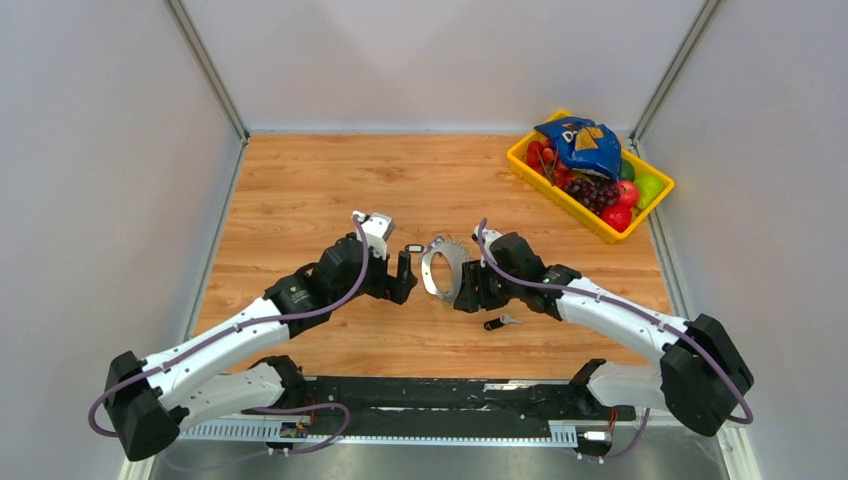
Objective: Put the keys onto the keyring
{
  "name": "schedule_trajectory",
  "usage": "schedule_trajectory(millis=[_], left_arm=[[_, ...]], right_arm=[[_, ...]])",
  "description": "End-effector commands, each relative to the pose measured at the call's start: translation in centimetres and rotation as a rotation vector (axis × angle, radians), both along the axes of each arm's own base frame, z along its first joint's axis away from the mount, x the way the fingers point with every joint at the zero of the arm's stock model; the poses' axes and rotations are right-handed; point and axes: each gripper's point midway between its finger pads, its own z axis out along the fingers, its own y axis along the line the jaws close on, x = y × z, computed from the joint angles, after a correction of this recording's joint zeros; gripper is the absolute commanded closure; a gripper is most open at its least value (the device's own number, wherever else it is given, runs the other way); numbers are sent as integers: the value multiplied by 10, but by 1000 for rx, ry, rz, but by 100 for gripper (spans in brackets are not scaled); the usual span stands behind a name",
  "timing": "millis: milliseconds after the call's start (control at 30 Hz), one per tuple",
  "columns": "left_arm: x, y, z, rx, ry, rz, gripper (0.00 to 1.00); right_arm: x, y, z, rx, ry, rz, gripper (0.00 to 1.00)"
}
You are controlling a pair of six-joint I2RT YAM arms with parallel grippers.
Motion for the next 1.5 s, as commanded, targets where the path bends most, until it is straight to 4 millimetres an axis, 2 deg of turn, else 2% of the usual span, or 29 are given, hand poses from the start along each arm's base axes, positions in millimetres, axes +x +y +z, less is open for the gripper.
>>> schedule_trajectory(millis=[0, 133, 333, 567, 833, 1200, 1467], left_arm=[[0, -2, 19, -85, -31, 17, 0], [-4, 1, 21, -94, -31, 18, 0], [-6, 4, 24, -104, -39, 23, 0], [-6, 4, 26, -110, -41, 20, 0], [-6, 4, 26, -105, -41, 16, 0], [-6, 7, 28, -95, -47, 22, 0], [-6, 7, 29, -94, -49, 21, 0]], right_arm=[[7, 15, 1, 71, 34, -71, 47], [13, 12, -6, 58, 30, -119, 48], [10, 14, -22, 40, 83, -119, 58], [9, 9, -45, -9, 126, -153, 60], [14, 12, -56, -24, 140, -163, 62], [21, 18, -59, -22, 141, -163, 66], [29, 15, -57, -30, 113, -215, 70]])
